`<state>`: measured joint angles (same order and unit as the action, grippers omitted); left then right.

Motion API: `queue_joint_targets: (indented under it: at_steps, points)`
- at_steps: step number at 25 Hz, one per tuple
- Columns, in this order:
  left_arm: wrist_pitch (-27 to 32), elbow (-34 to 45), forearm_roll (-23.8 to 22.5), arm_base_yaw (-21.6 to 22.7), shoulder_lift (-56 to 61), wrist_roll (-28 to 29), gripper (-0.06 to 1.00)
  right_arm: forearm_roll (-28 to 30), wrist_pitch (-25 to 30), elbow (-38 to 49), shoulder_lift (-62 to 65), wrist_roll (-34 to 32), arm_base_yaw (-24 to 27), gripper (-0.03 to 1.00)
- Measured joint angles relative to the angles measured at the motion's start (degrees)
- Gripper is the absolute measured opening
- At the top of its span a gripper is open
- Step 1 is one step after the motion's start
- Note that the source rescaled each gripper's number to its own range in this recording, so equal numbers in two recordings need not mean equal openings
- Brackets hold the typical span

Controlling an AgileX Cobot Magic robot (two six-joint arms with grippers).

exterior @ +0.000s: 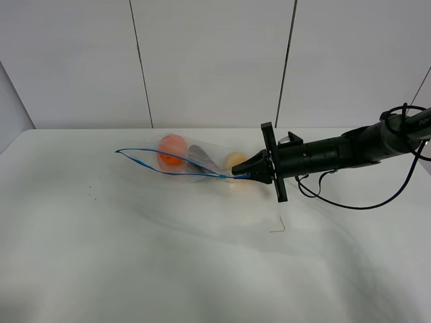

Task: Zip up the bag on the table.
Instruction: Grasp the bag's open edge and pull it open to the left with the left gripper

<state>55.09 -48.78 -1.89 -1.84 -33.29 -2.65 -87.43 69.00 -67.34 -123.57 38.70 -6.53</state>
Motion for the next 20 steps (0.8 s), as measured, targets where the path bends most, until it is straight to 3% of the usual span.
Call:
queue_joint_targets:
  at_steps: [4,6,11,13,17,20]
  points:
    - [-13.14,-0.73,-0.58,0.00,-8.17,-11.53,0.80,0.05,0.00,0.00,0.00,0.00,0.00,0.00]
    - [-21.43,-0.74,-1.49,0.00,-11.09,-20.44,0.80,0.05,0.00,0.00,0.00,0.00,0.00,0.00]
    - [-47.38,-0.79,-2.89,0.00,-18.17,-44.70,0.80,0.34,0.00,0.00,0.00,0.00,0.00,0.00]
    - [-57.66,-0.84,-2.95,0.00,-21.05,-51.71,0.80,0.44,0.00,0.00,0.00,0.00,0.00,0.00]
    - [-75.08,-0.84,-3.51,0.00,-28.64,-60.57,0.80,0.44,0.00,0.00,0.00,0.00,0.00,0.00]
    - [-83.76,-0.84,-7.94,0.00,-34.16,-63.52,0.80,0.46,0.00,0.00,0.00,0.00,0.00,0.00]
